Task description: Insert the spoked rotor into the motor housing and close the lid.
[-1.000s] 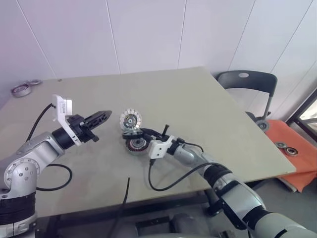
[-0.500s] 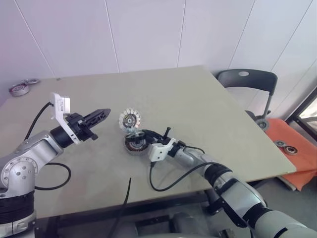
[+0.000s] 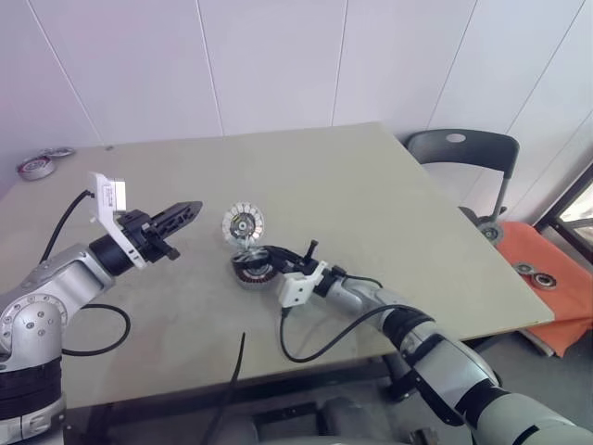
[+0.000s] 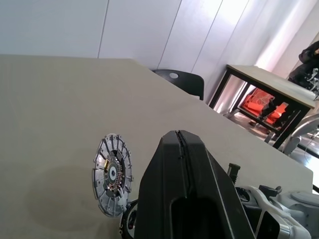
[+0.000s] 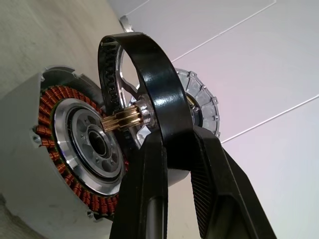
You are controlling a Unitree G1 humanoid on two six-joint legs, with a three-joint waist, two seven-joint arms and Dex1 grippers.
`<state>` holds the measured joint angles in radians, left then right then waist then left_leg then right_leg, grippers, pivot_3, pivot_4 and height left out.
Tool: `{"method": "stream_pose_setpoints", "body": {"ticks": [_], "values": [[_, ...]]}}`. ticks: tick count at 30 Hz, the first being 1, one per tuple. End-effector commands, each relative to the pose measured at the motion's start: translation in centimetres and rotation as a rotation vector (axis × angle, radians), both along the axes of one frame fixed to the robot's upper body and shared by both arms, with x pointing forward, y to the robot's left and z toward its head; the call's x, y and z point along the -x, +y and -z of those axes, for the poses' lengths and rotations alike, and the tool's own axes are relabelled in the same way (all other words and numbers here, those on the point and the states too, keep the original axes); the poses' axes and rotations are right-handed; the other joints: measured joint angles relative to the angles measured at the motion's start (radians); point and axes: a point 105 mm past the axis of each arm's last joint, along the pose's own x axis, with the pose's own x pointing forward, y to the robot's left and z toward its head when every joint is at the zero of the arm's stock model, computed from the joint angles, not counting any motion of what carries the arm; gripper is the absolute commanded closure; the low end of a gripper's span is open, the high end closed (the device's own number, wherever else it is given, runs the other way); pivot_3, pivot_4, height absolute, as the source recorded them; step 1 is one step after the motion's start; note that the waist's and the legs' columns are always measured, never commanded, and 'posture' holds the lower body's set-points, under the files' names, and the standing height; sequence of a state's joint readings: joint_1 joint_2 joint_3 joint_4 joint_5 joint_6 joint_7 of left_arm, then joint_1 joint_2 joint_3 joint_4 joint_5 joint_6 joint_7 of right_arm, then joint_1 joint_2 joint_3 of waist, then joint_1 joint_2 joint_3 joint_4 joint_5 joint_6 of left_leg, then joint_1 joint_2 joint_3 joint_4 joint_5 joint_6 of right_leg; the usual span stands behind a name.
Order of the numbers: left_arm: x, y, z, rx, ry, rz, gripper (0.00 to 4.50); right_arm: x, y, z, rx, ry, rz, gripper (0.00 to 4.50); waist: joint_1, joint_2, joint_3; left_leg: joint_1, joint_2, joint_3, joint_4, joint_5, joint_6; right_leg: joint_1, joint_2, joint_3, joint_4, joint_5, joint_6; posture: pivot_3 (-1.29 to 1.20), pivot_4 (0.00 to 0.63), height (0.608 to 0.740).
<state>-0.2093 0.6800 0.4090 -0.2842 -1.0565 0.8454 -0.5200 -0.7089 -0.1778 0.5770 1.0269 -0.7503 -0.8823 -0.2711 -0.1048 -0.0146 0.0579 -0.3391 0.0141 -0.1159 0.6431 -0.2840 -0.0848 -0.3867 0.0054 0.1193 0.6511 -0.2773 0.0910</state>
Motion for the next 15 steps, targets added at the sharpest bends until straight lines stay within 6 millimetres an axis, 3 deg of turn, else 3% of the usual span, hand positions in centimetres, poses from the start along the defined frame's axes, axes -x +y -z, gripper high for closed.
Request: {"method": "stream_pose_setpoints", "body": {"ticks": [1,15], "values": [[0.21,-0.02,-1.03,-0.001,-0.049,-0.005,4.50,0.00,0.86,-1.82,-0.038,-0.068,-0.035,4.11,0.000,0.000,0.000,0.000,0.000,0.000,0.000,0.000,0.000,0.000,0.000,0.000,0.000,0.000,0.000,0.00,0.000,0.740],[0.33,-0.22,-0.71,0.006,-0.047,-0.017,4.50,-0.17,1.58,-2.17,-0.046,-0.108,-0.020,4.11,0.000,0.000,0.000,0.000,0.000,0.000,0.000,0.000,0.000,0.000,0.000,0.000,0.000,0.000,0.000,0.00,0.000,0.740]]}}
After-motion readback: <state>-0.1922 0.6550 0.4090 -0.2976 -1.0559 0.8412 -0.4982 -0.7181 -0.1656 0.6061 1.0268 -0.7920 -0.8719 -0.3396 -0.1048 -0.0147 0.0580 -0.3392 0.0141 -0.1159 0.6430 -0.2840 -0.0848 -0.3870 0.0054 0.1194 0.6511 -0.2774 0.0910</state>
